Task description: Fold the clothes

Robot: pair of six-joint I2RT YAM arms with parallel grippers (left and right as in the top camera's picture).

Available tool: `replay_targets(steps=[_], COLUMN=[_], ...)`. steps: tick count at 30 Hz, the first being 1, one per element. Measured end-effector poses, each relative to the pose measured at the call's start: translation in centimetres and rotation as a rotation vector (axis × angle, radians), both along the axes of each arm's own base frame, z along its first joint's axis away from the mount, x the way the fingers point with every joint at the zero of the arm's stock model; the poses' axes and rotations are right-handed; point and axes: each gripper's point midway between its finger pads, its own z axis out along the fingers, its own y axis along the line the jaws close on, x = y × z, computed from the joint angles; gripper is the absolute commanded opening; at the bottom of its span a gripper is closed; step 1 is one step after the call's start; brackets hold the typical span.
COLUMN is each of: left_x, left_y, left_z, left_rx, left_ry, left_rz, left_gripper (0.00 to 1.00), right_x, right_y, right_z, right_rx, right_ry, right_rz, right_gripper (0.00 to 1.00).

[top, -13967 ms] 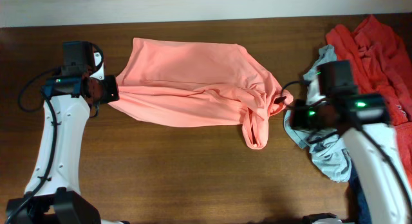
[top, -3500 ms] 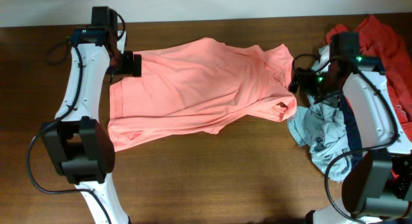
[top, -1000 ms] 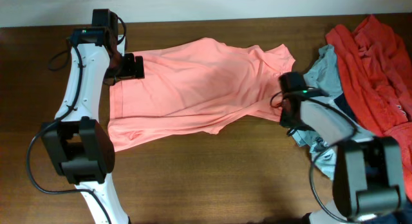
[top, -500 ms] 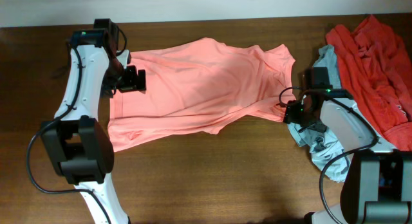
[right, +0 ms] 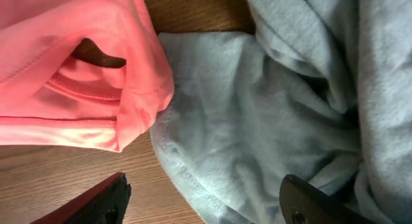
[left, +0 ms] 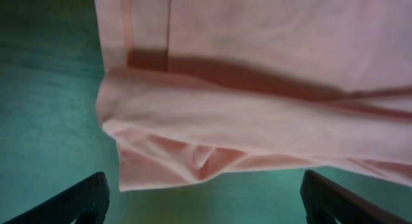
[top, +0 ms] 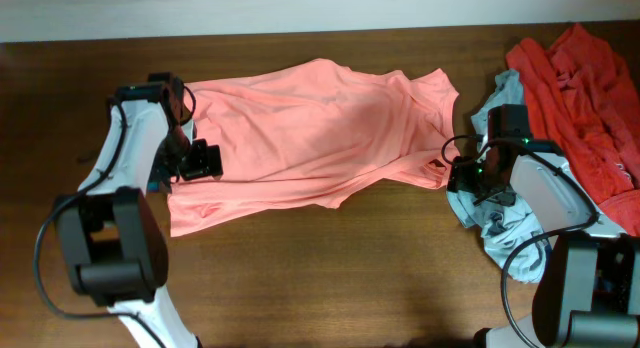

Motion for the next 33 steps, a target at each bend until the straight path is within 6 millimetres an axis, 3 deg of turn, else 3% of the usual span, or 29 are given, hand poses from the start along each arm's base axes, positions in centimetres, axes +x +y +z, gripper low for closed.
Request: replay_targets(steps=[3, 7, 9, 14, 15, 20, 22, 29, 33], left_x=[-0.9, -2.5, -3.4, -2.1, -1.7, 0.3, 0.3, -1.6, -2.1], left_y=[0.0, -0.1, 0.0, 1.0, 1.2, 1.9, 2.0, 2.0, 2.4], left_z=[-0.5, -3.4, -4.7, -5.6, -5.6, -5.5, -5.5, -6.5, -6.5], left_rx=[0.002, 0.004, 0.012, 0.068, 0.08, 0.115, 0.122, 0.127, 0.155], left_ry=[-0.022, -0.004, 0.013, -0.055, -0.073, -0.151, -0.153, -0.106, -0.11], left_rz=[0.001, 0.004, 0.003, 0.004, 0.003, 0.006, 0.006, 0.01, 0.008], left_gripper=[0.91, 0.89, 0.83, 0.77, 0.74, 0.34, 0.25, 0.25, 0.5], right_x=[0.1, 0.1, 0.1, 0.1, 0.1, 0.1, 0.1, 0.1, 0.1], right_y=[0.0, 0.1, 0.1, 0.1, 0.1, 0.1, 0.1, 0.1, 0.2], right_z=[0.0, 0.0, 0.0, 0.0, 0.0, 0.0, 0.0, 0.0, 0.0], right_rx=[0.0, 0.003, 0.003, 0.002, 0.002, 0.004, 0.004, 0.005, 0.012], right_ry=[-0.004, -0.005, -0.005, -0.005, -0.005, -0.006, -0.006, -0.006, -0.007], right_rz=[0.001, 0.003, 0.004, 0.009, 0.009, 0.012, 0.012, 0.013, 0.014], right_gripper=[0.79, 0.79, 0.79, 0.79, 0.79, 0.79, 0.79, 0.79, 0.79])
